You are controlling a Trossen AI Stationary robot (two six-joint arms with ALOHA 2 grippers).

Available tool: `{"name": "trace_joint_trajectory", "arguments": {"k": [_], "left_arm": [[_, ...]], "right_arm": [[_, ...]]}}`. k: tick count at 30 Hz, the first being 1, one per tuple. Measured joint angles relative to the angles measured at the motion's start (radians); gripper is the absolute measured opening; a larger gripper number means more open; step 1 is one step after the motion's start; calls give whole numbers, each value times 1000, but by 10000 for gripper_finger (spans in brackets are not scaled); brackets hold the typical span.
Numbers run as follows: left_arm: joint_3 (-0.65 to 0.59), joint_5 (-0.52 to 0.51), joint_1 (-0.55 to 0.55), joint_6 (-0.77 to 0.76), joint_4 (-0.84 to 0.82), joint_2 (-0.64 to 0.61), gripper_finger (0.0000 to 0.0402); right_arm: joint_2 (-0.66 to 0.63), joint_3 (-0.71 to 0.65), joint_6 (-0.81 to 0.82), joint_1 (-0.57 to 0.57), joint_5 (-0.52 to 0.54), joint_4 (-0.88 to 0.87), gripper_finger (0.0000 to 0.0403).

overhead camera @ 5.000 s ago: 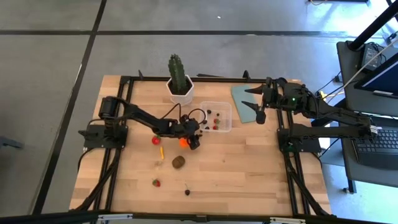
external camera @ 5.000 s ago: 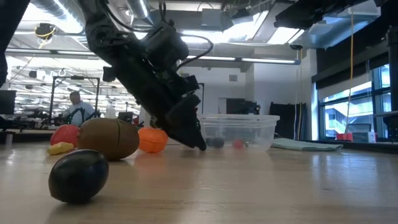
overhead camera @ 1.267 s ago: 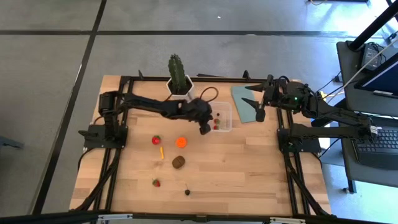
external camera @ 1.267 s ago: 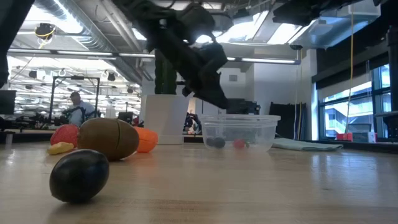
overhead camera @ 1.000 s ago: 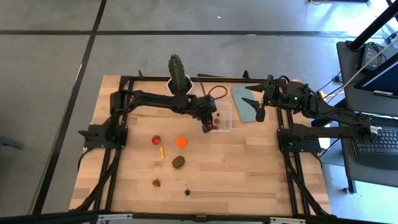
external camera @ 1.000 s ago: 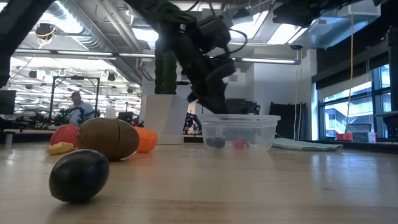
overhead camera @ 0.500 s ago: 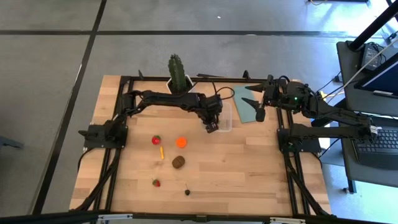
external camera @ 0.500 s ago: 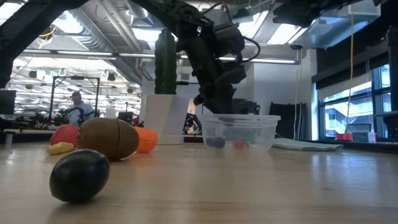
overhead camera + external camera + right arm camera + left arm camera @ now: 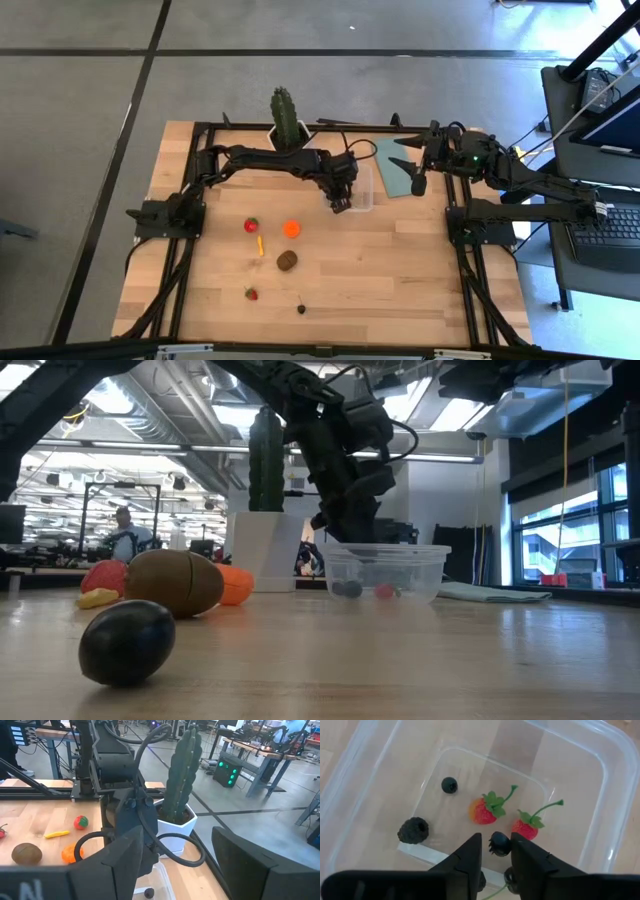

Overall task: Pick and placing Produce into tupperware
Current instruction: Put the blueberry into the transparent bin, then put the pumpkin into the transparent bin

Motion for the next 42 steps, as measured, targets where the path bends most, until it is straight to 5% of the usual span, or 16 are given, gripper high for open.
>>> {"name": "trace_joint_trajectory", "arguments": {"k": [12,26,33,42], "left_arm": [[-1,-10,0,25,-19,-11,154],[-1,-58,-18,-10,-432,-263,234],[-1,-166,-75,-175,-583,-346,251],[-9,-172,-149,-601,-852,-351,252]], "right_arm": [[0,0,0,0,0,-4,238],[0,0,-6,0,0,-3,239],[0,0,-32,0,0,0,239],[2,0,-32,0,0,14,239]]}}
